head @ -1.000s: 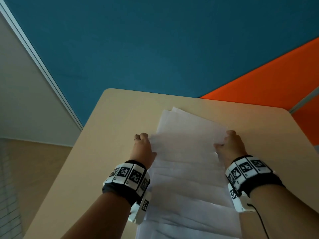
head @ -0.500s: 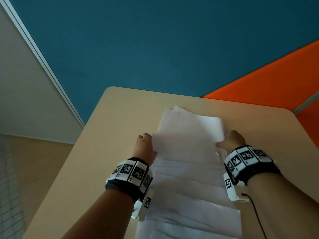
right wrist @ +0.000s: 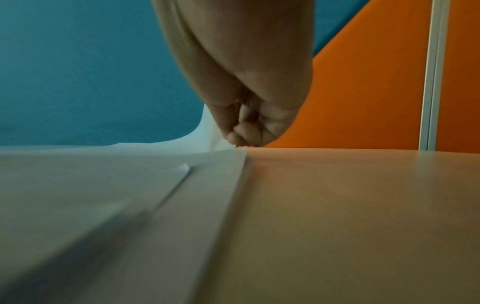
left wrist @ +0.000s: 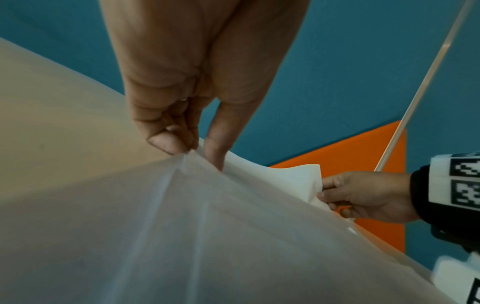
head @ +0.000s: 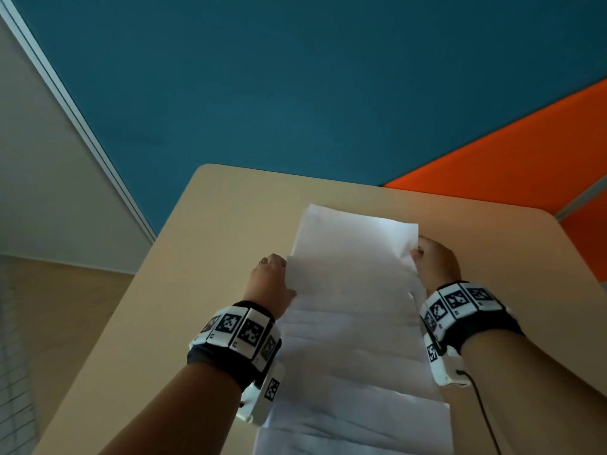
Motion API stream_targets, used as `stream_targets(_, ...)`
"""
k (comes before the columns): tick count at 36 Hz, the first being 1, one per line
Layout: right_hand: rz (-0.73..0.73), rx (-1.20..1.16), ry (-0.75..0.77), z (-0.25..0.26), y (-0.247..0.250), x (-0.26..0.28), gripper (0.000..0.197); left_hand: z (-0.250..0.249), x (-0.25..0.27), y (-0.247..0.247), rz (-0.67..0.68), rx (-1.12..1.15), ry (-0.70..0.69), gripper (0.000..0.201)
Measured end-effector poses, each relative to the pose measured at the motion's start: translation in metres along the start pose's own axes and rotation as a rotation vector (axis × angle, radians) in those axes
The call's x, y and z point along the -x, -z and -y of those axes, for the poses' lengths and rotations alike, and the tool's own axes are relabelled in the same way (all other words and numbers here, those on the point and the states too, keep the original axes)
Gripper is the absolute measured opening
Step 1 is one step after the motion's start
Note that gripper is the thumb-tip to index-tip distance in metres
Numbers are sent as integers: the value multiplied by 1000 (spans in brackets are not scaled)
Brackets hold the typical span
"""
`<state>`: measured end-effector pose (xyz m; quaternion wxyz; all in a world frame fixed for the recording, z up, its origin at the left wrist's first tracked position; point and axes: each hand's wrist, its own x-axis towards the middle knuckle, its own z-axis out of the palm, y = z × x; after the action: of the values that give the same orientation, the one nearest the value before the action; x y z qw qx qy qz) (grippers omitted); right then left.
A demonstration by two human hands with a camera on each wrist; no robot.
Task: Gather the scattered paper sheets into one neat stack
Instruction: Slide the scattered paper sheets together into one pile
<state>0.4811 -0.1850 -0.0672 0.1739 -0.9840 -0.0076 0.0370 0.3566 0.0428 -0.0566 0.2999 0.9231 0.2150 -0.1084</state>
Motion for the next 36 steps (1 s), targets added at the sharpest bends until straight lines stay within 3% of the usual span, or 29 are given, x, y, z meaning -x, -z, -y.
stream_targets(6,42,-67,-57,7,-1,1,15,2,0,6,-9,-26,19,52)
stream_targets(8,64,-32,-174,5,3,4,43,2,1,6,-5,-2,20,55)
stream_targets(9,73,-15,-206,6,5,5,47,2,1,6,2,22,28,58)
stream_targets(13,136,-26,-115,12,6,6,38,-1,2,4,24,103,36,68)
stream_targets(18,199,-119,-85,22,3,12,45,-2,5,4,49,90,26,59)
stream_targets(25,194,-67,-374,2,12,27,55,7,16,5,53,27,58,50)
stream_targets(31,275,21,-260,3,2,76,50,12,39,-1,108,82,71,51)
stream_targets(36,329,-78,-313,-6,11,95,52,17,52,3,70,166,106,53)
